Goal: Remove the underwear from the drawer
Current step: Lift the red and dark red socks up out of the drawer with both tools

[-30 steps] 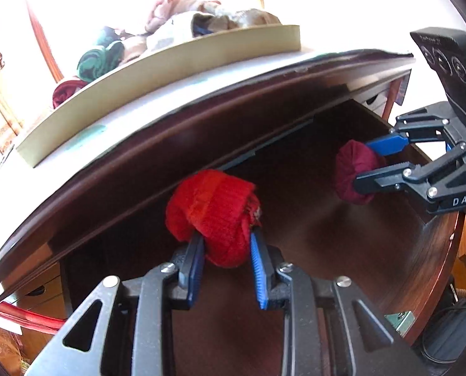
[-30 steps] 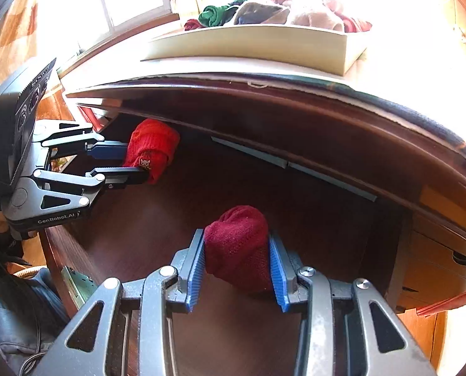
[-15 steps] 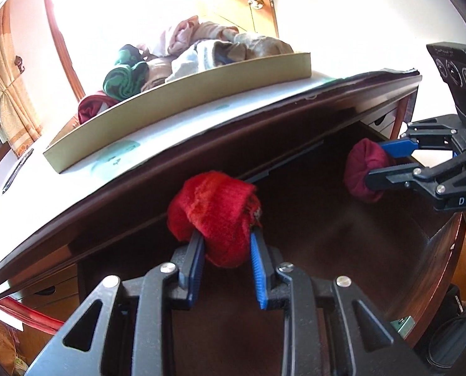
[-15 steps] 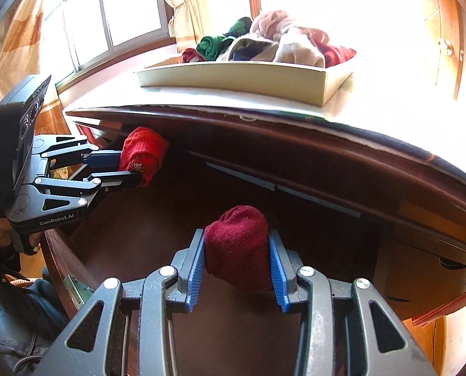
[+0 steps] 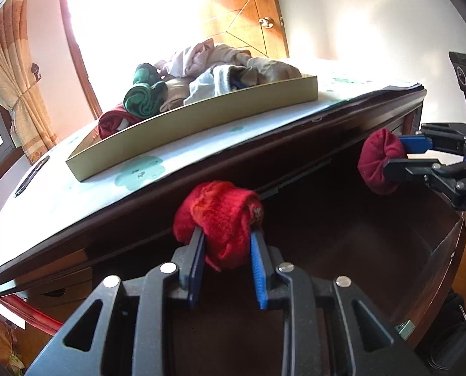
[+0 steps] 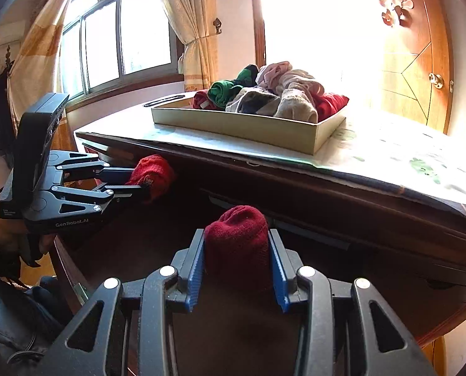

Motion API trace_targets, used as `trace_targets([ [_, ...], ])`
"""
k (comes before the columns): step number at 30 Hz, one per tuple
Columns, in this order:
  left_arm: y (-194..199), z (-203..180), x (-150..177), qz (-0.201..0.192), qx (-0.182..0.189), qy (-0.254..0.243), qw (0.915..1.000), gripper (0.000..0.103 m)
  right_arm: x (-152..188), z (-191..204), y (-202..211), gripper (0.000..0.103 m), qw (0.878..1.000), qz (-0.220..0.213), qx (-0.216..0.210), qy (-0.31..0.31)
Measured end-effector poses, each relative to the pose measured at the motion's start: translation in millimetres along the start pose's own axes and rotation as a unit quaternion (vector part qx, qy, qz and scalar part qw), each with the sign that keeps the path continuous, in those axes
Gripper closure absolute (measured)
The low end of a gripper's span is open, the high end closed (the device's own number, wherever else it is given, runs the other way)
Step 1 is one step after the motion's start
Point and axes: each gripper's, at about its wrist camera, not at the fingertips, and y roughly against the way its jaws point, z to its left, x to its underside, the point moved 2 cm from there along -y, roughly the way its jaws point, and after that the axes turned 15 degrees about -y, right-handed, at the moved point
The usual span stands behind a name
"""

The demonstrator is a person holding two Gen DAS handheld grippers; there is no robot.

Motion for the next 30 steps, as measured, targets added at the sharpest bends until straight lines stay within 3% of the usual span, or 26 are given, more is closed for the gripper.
trace_targets([
  [30, 27, 13, 9, -0.064, -0.042, 0.054, 0.9956, 0.077, 5, 8, 29, 0.062, 0.995, -0.098, -0.004, 0.028],
])
